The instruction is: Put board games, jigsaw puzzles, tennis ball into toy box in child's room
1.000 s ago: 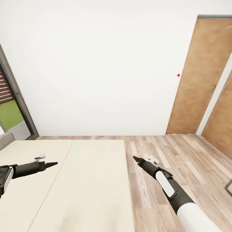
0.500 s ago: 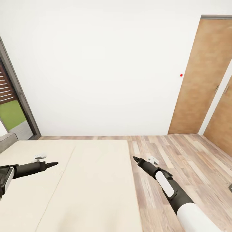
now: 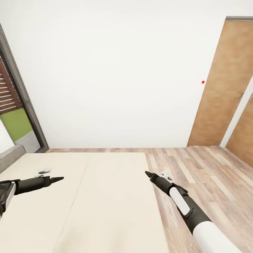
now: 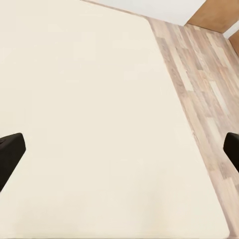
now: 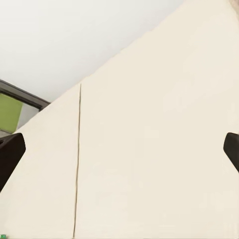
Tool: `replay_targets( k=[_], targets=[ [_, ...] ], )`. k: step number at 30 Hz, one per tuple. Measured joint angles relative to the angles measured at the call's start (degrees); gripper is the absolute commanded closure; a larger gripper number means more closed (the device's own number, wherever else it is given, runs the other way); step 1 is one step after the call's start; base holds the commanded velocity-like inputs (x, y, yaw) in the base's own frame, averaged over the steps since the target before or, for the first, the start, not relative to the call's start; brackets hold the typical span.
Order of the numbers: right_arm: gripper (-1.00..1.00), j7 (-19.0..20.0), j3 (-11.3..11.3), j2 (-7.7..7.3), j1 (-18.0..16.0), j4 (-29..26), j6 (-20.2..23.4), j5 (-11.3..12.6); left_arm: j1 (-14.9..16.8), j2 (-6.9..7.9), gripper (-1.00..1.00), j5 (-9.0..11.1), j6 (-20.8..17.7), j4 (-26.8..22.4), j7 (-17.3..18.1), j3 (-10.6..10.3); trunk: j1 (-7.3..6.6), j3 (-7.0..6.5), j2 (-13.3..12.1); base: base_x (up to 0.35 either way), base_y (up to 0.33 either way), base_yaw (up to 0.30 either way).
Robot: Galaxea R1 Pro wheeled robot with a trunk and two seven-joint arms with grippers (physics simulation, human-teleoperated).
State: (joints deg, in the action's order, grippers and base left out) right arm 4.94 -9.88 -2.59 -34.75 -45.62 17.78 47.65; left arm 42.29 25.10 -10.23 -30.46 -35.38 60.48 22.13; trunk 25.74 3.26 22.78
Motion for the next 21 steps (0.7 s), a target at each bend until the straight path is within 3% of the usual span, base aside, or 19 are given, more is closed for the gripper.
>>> replay_targets(
  k=[21],
  targets=[
    [-1.00,0.0,0.0,0.00,0.0,0.0,0.0,0.0,0.0,-0.09,-1.00,0.0,0.4,0.0,-0.1,0.0,0.00,0.00,0.0,0.000,0.279,0.000]
  ],
)
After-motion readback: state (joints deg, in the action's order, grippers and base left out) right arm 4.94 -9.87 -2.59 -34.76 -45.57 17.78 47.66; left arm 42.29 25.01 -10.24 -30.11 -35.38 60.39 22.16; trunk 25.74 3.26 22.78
